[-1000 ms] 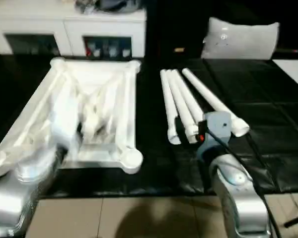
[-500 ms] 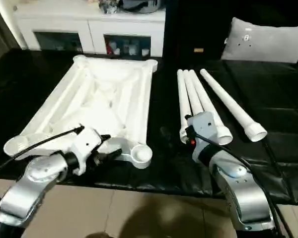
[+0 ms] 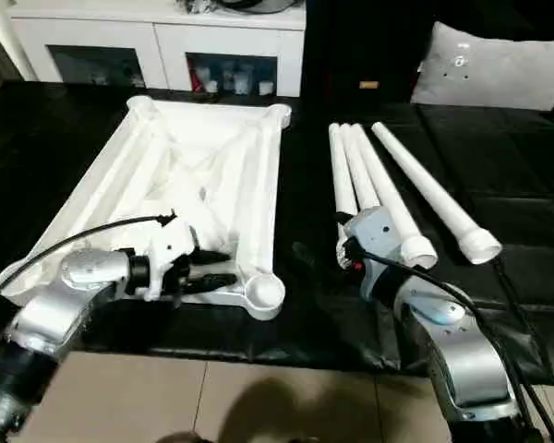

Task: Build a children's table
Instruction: Move table base

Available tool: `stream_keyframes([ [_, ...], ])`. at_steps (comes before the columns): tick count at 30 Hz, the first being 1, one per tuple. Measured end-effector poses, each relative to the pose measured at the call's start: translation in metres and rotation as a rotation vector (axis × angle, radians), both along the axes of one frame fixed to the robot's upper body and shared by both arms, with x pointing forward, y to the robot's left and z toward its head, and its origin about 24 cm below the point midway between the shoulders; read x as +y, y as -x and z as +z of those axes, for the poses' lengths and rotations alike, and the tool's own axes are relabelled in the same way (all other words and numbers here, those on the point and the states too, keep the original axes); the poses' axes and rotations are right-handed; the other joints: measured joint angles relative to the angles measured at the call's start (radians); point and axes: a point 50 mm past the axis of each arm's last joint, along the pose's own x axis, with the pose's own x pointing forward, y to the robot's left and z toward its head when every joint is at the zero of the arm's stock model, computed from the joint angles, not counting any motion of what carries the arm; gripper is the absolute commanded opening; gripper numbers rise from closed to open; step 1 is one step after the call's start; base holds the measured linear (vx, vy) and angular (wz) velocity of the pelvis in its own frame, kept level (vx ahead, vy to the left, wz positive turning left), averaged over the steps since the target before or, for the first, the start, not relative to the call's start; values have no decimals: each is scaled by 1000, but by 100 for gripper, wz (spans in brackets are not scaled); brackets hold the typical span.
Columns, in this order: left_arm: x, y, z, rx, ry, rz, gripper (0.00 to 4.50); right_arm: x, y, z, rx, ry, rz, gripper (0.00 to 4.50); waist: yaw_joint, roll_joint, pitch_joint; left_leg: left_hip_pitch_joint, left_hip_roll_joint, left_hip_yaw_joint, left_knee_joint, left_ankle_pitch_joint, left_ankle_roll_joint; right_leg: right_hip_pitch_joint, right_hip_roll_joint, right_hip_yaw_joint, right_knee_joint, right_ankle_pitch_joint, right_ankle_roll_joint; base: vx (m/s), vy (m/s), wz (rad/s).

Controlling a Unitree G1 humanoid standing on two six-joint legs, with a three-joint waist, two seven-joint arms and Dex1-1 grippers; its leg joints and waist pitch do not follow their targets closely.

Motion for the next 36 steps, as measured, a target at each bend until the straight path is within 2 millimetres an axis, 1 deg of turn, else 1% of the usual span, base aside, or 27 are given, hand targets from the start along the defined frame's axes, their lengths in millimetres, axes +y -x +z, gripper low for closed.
stream_keyframes([
  [1,6,-4,1,10,-11,-15,141,0,1,-1,6,-1,15,450,2,0,0,1,0,0,0,0,0,1,0,0,0,-2,3,0,0,0],
  [4,12,-7,1,19,-13,-39,128,1,2,-1,15,-2,34,450,2,6,-4,2,0,0,1,0,0,3,0,0,-2,-2,4,0,0,0],
  [5,14,-3,-2,24,-13,-50,128,2,3,-1,14,-3,41,450,-1,8,-5,2,0,1,1,-1,0,3,0,1,-2,-1,3,0,0,0],
  [6,19,7,-6,25,-8,-65,96,2,4,-1,14,-1,45,450,-8,9,-6,2,0,1,1,-2,-1,3,0,1,-2,0,1,0,0,0],
  [7,19,9,-6,24,-4,-67,96,1,4,-1,15,1,44,450,-9,9,-6,2,0,1,1,-2,-2,3,0,1,-1,0,-1,0,0,0],
  [8,23,22,-6,10,6,-82,94,-1,6,-2,22,9,42,450,-12,10,-6,3,1,1,0,-3,-3,3,0,1,0,-1,-3,0,0,0],
  [9,23,30,-7,11,10,-95,88,-4,7,-4,29,15,36,450,-10,11,-7,3,1,1,0,-3,-3,3,0,1,1,-3,-3,0,0,0],
  [10,22,34,-8,16,17,-110,75,-5,8,-5,34,18,33,450,-8,13,-8,4,1,1,0,-3,-3,3,0,1,1,-4,-3,0,0,0],
  [12,16,36,-8,19,24,-144,75,-4,8,-5,34,18,36,450,4,15,-8,4,1,1,0,-2,-3,3,0,0,1,-5,-1,0,0,0],
  [13,13,36,-7,16,32,-148,75,-4,8,-4,34,18,38,450,8,15,-8,4,1,1,1,-2,-3,4,0,0,1,-5,1,0,0,0],
  [15,5,36,-3,8,58,-155,109,-4,8,-4,35,18,44,450,9,14,-8,4,1,1,3,-2,-3,5,0,1,1,-4,1,0,0,0],
  [18,-3,34,7,-31,104,-137,113,-4,8,-4,36,17,44,450,7,14,-8,4,1,1,3,-2,-3,7,0,1,1,-3,1,0,0,0],
  [19,-4,33,10,-45,116,-122,143,-4,8,-4,34,16,41,450,6,14,-8,4,1,1,3,-2,-3,8,0,1,1,-3,1,0,0,0],
  [21,-11,17,25,-141,204,28,152,-4,4,-2,12,1,1,450,5,13,-8,4,1,1,4,-1,-3,9,0,0,1,-3,2,0,0,0],
  [22,-12,12,32,-171,224,64,155,-3,2,0,0,0,-1,450,5,13,-8,4,1,1,4,-1,-3,9,0,0,1,-3,2,0,0,0],
  [23,-12,7,38,-196,246,106,168,-2,1,2,-11,-1,-6,450,4,13,-8,4,1,1,4,-1,-3,10,0,0,1,-2,2,0,0,0],
  [24,-12,2,46,-221,266,139,168,-2,0,4,-18,-1,-11,450,4,13,-8,4,1,1,4,-1,-3,10,0,0,1,-2,2,0,0,0],
  [25,-11,-5,56,-235,325,196,196,-2,0,4,-20,-12,-16,450,4,13,-8,4,1,1,4,-1,-3,10,0,0,1,-2,2,0,0,0],
  [27,-10,-9,69,-251,390,237,199,0,0,3,-17,-31,-12,450,0,13,-9,3,1,1,4,-1,-2,9,0,0,0,-3,3,0,0,0],
  [29,-10,-7,72,-255,403,253,216,0,0,3,-17,-34,-13,450,-3,13,-9,3,1,1,4,-2,-1,8,0,0,0,-4,5,0,0,0],
  [30,-11,-5,72,-255,405,264,216,0,0,3,-16,-35,-15,450,-3,13,-9,3,1,1,4,-3,0,7,0,0,0,-5,5,0,0,0],
  [31,-12,-4,71,-252,403,282,230,0,1,2,-14,-39,-17,450,-4,13,-9,2,1,1,4,-3,0,5,0,0,0,-4,5,0,0,0],
  [33,-12,-1,70,-253,389,323,247,1,1,1,-12,-46,-27,450,-5,13,-9,-2,1,1,4,-3,0,1,0,0,0,-2,1,0,0,0],
  [36,-14,4,68,-237,369,320,274,1,3,0,-7,-49,-32,450,-4,13,-9,-4,1,1,4,-3,0,1,0,0,0,-4,5,0,0,0],
])
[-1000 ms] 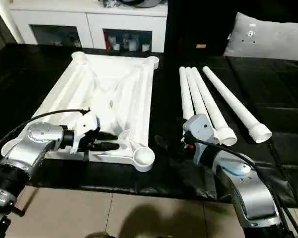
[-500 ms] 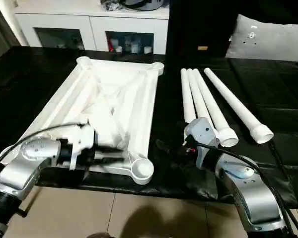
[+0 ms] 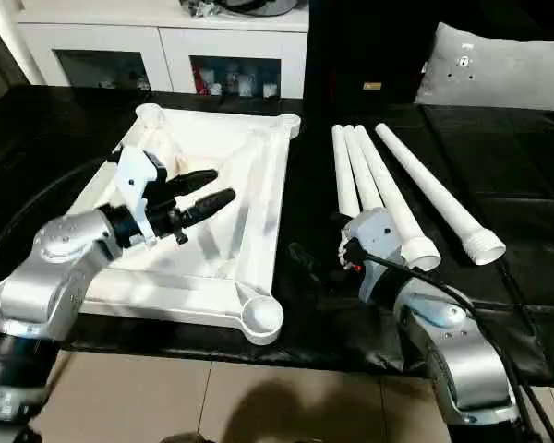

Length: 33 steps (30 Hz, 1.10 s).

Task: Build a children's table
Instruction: Move table base

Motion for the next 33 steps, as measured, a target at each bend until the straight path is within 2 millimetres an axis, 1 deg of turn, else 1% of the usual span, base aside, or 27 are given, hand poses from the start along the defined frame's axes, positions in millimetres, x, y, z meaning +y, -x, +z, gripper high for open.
stream_keyframes([
  [3,2,22,-8,17,-140,-144,295,0,6,-1,19,12,47,450,-3,0,0,1,0,0,0,0,0,0,0,0,0,-1,1,0,0,0],
  [4,4,32,-15,45,-198,-212,295,-1,8,-2,31,20,71,450,-4,0,0,2,0,0,0,0,0,0,0,0,0,-1,1,0,0,0],
  [5,4,38,-21,71,-232,-259,307,-2,9,-1,36,25,87,450,-4,0,0,4,0,0,0,0,0,0,0,0,0,0,0,0,0,0],
  [6,4,44,-26,95,-255,-299,307,-2,9,-1,37,30,101,450,-4,0,0,4,0,0,0,0,0,1,0,0,0,0,0,0,0,0],
  [9,1,50,-27,100,-291,-354,307,1,11,-1,43,38,136,450,1,-1,0,7,0,0,1,0,0,4,0,0,0,1,0,0,0,0],
  [11,2,51,-27,102,-312,-366,307,4,12,-3,52,45,161,450,-1,-1,0,9,0,0,1,0,-1,9,0,0,0,1,0,0,0,0],
  [13,3,52,-30,115,-337,-385,307,2,13,-3,58,55,167,450,-4,-1,0,9,0,0,1,-2,-3,10,0,0,-1,1,0,0,0,0],
  [16,4,53,-40,159,-390,-422,307,-4,15,-7,100,91,166,450,-4,-1,0,9,0,0,1,-1,-2,12,0,0,-2,1,0,0,0,0],
  [17,5,53,-44,178,-400,-424,292,-5,17,-9,113,93,166,450,-4,-1,0,9,0,0,1,-1,-1,12,0,0,-2,1,1,0,0,0],
  [18,7,52,-49,198,-410,-425,292,-5,18,-11,126,92,169,450,-4,0,0,9,0,0,1,0,-1,11,0,0,-2,1,1,0,0,0],
  [20,10,50,-56,224,-429,-412,270,-4,19,-12,133,93,176,450,-4,1,0,9,0,0,1,0,0,11,0,0,-2,1,1,0,0,0],
  [21,12,49,-58,235,-432,-410,270,-4,19,-12,133,94,178,450,-4,1,0,9,0,0,1,0,0,11,0,0,-2,1,1,0,0,0],
  [23,13,48,-61,249,-434,-421,237,-5,20,-11,131,99,180,450,-5,3,-1,9,0,0,1,-1,0,11,0,0,-2,1,1,0,0,0],
  [24,13,48,-63,257,-432,-426,237,-5,20,-11,130,101,181,450,-5,3,-1,9,0,0,1,-1,0,11,0,0,-3,1,1,0,0,0],
  [30,14,45,-67,302,-428,-456,178,-4,22,-8,121,108,188,450,-4,7,-2,9,0,0,1,-1,0,12,0,0,-3,1,1,0,0,0],
  [33,15,45,-70,316,-430,-476,159,-5,22,-9,131,109,186,450,-4,12,-2,9,0,0,1,-1,-1,12,0,0,-3,1,1,0,0,0],
])
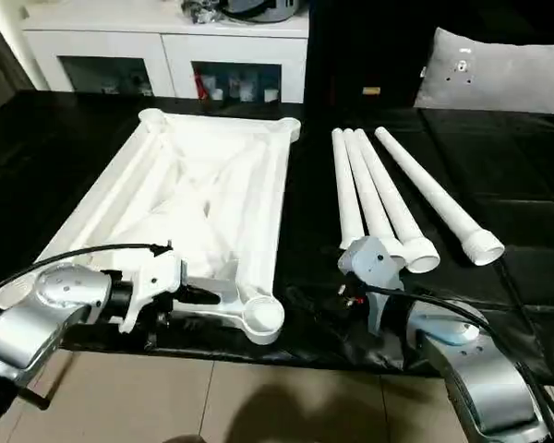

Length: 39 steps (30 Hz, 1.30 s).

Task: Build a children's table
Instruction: Move table base

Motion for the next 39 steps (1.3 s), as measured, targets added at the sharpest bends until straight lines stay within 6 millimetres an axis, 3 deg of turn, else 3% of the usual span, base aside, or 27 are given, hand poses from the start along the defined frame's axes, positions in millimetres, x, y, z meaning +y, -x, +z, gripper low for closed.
stream_keyframes([
  [15,-6,-9,-8,1,13,14,19,1,1,-3,12,-1,-18,450,-2,3,0,0,0,0,0,0,0,0,0,0,-1,0,0,0,0,0],
  [22,-25,-31,-11,-16,65,182,5,11,-3,-4,-16,-36,-79,450,-18,3,0,-1,0,0,0,0,1,0,1,0,-2,2,0,0,0,0],
  [26,-18,-40,-11,-65,53,259,5,14,-5,-7,-23,-40,-114,450,-32,3,0,-3,1,0,-1,0,1,-2,2,0,-3,2,1,0,0,0],
  [35,-16,-53,-9,-171,17,170,5,17,-7,-6,-40,-63,-168,450,-14,6,0,-3,1,-1,-1,-1,2,-5,1,0,-4,2,1,0,0,0],
  [38,-21,-56,-9,-205,0,120,5,13,-9,-4,-54,-66,-211,450,0,12,0,-2,1,-1,0,-1,2,-4,1,0,-4,2,1,0,0,0],
  [39,-23,-57,-10,-211,0,99,5,10,-10,-4,-60,-69,-233,450,5,19,-1,-2,1,-1,1,-1,2,-3,0,0,-5,2,1,0,0,0],
])
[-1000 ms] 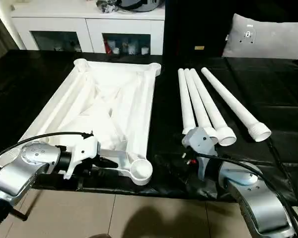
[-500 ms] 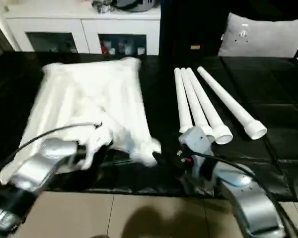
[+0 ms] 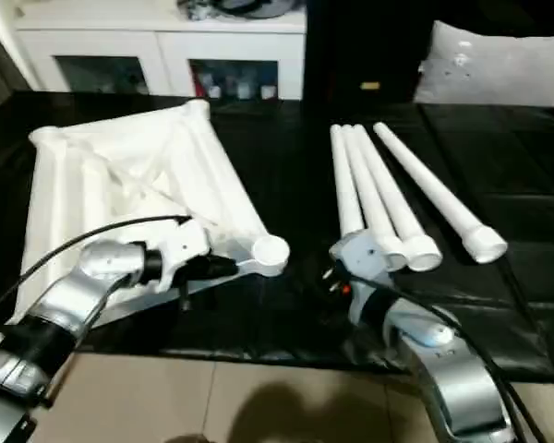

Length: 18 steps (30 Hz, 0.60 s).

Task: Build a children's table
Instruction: Move table base

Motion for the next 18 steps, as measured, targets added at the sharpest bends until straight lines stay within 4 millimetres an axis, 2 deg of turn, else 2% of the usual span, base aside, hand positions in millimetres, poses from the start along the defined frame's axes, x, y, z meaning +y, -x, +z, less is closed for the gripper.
stream_keyframes([
  [3,-7,-1,0,3,-1,-63,5,-1,-1,1,-11,-13,-31,450,10,10,-2,0,0,0,0,0,0,0,0,0,0,0,0,0,0,0],
  [7,-19,3,-2,-2,13,-161,5,-7,-2,4,-35,-18,-76,450,28,15,-4,0,0,0,0,0,0,0,-1,-1,0,0,1,0,0,0],
  [9,-22,4,-2,-8,12,-196,5,-6,-1,3,-38,-26,-82,450,31,16,-5,0,0,0,0,0,0,0,-1,-1,0,0,1,0,0,0],
  [13,-28,3,-3,-40,1,-241,5,-6,1,0,-29,-33,-97,450,22,17,-5,0,0,0,0,0,0,0,-1,-1,0,0,1,0,0,0],
  [18,-23,-4,-2,-109,-55,-228,5,-4,0,0,-32,-42,-96,450,7,15,-5,0,0,0,0,0,0,2,-1,-1,0,0,2,0,0,0],
])
